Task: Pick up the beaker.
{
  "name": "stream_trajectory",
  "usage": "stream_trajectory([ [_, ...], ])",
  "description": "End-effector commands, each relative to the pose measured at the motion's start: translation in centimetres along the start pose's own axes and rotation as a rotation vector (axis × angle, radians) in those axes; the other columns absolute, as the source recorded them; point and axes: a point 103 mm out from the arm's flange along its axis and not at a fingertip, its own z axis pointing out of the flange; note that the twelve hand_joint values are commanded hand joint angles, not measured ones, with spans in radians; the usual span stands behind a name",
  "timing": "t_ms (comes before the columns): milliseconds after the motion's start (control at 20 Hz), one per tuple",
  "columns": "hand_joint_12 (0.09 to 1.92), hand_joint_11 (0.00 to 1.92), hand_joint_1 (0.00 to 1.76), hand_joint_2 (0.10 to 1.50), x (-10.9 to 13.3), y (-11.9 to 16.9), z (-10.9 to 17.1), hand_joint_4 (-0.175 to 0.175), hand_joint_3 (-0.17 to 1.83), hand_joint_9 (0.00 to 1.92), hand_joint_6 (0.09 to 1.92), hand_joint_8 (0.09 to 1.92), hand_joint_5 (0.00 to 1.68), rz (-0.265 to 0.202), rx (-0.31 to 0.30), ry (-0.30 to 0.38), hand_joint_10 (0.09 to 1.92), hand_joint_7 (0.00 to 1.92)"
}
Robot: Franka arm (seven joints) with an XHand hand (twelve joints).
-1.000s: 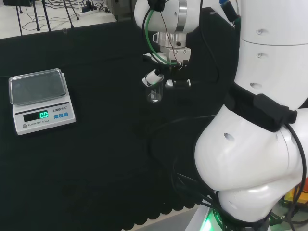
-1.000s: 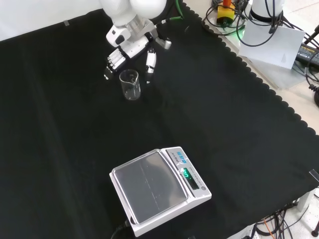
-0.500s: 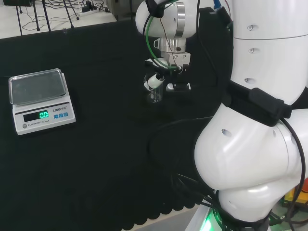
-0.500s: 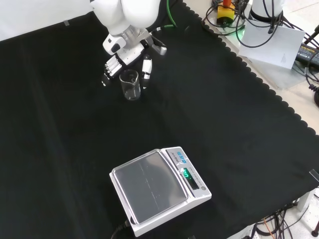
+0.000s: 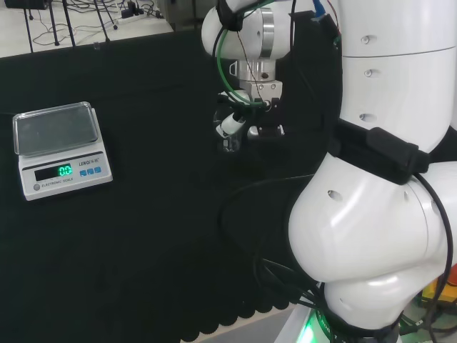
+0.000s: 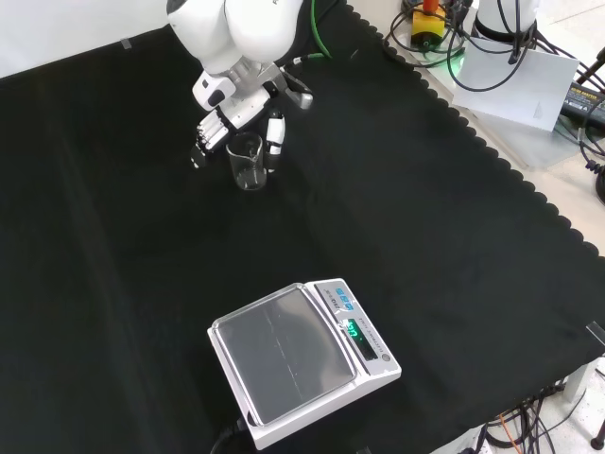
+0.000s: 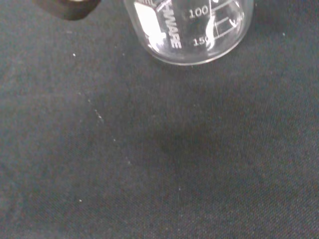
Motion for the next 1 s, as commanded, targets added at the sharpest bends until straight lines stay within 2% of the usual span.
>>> stream_trajectory([
  [50,1.25,0.0,0.83,0.91,0.2,0.4,0.5,0.047,-0.11,0.09,0.09,0.56,0.1,0.012,-0.004,-0.016,0.88,0.0],
  [150,1.42,0.03,0.89,0.97,0.3,0.6,0.6,0.043,-0.16,0.2,0.09,0.7,0.19,0.015,-0.012,-0.018,0.89,0.05],
  [250,1.43,0.23,0.95,1.02,0.4,0.6,0.7,0.032,-0.17,0.41,0.09,0.82,0.32,0.012,-0.026,-0.011,0.89,0.21],
  [300,1.39,0.37,0.98,1.05,0.4,0.7,0.7,0.025,-0.17,0.53,0.32,0.88,0.34,0.01,-0.033,-0.005,0.87,0.3],
  [350,1.34,0.5,1.0,1.09,0.5,0.7,0.7,0.016,-0.17,0.64,0.65,0.94,0.33,0.007,-0.038,0.0,0.86,0.38],
  [400,1.29,0.63,1.03,1.12,0.5,0.7,0.7,0.001,-0.17,0.74,0.96,1.06,0.33,0.004,-0.043,0.005,0.87,0.46],
  [450,1.25,0.74,1.05,1.14,0.5,0.7,0.6,-0.019,-0.17,0.81,1.19,1.19,0.36,0.001,-0.048,0.009,0.91,0.52],
  [500,1.22,0.82,1.07,1.17,0.5,0.7,0.6,-0.038,-0.17,0.87,1.34,1.31,0.4,0.0,-0.05,0.012,0.98,0.57],
  [550,1.19,0.89,1.05,1.22,0.5,0.7,0.6,-0.065,-0.14,0.91,1.41,1.42,0.51,-0.001,-0.05,0.013,1.06,0.61],
  [700,1.13,1.02,1.05,1.32,0.5,0.7,0.6,-0.134,-0.13,0.96,1.46,1.57,0.67,0.004,-0.052,0.014,1.22,0.66],
  [800,1.12,1.05,1.1,1.35,0.5,0.7,0.5,-0.051,-0.16,0.97,1.49,1.53,0.64,0.005,-0.054,0.017,1.26,0.72],
  [850,1.12,1.05,1.11,1.36,0.5,0.7,0.4,-0.027,-0.17,0.97,1.5,1.51,0.63,0.005,-0.054,0.019,1.26,0.74],
  [1000,1.12,1.06,1.12,1.37,0.3,0.5,-0.8,-0.005,-0.17,0.98,1.5,1.5,0.63,0.004,-0.07,0.018,1.27,0.75],
])
